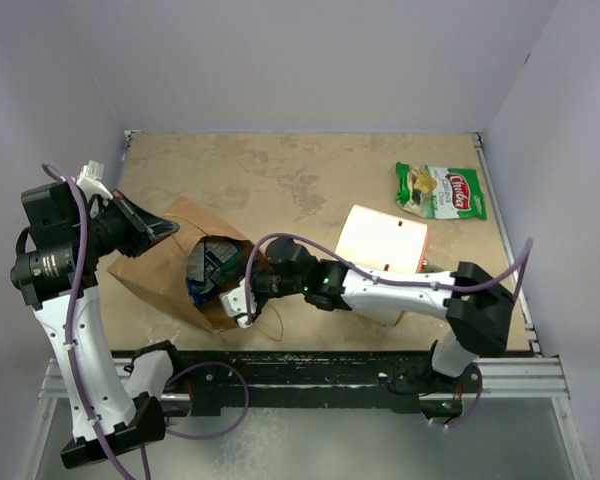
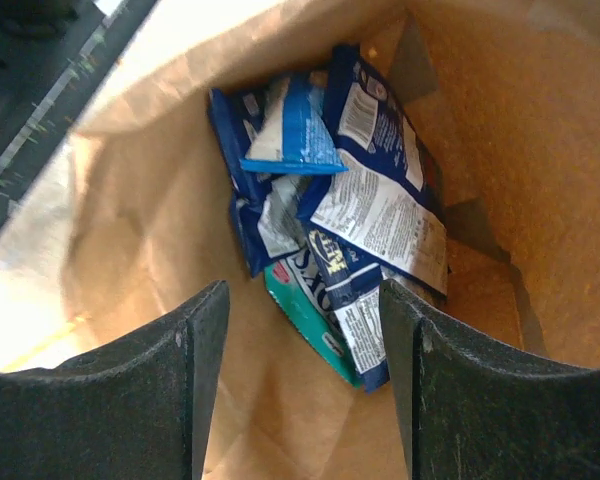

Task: Take the snacks out of the paper bag
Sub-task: Take out the snack from the paper bag.

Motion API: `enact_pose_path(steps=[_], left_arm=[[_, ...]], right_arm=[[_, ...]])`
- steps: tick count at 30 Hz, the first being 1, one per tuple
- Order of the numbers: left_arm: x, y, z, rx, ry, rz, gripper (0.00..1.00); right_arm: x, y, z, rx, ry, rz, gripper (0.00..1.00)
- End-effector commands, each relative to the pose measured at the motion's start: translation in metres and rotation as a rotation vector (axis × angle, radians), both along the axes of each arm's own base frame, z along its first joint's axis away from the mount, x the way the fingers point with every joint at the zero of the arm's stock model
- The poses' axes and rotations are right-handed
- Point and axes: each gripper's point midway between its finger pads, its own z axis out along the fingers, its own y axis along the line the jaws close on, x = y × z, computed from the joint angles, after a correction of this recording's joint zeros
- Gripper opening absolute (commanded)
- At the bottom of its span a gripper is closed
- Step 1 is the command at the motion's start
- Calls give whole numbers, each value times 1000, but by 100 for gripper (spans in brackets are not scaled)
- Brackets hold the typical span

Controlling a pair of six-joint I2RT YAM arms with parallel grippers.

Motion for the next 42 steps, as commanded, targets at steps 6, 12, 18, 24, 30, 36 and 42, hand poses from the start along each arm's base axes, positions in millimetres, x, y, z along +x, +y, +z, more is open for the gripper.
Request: enact_pose_path(steps=[6, 12, 18, 24, 30, 36, 42], left_arm=[[2, -5, 6, -20, -24, -38, 0], [1, -4, 5, 7, -12, -69, 0], [1, -4, 4, 33, -9, -90, 0], [3, -6, 6, 50, -13, -108, 0], [4, -8, 7, 54, -20, -120, 0], [5, -4, 5, 83, -6, -95, 0], [7, 0, 2, 85, 11, -60, 0]], right_arm=[[59, 39, -10, 37, -260, -107, 66], [100, 52, -26, 32, -338, -280, 66], [132, 52, -43, 13, -350, -393, 62], [144, 53, -43, 25, -369, -447, 43], [141, 53, -41, 22, -361, -429, 11], [127, 52, -13, 58, -276, -401, 0], [86, 27, -3, 43, -122, -313, 0]])
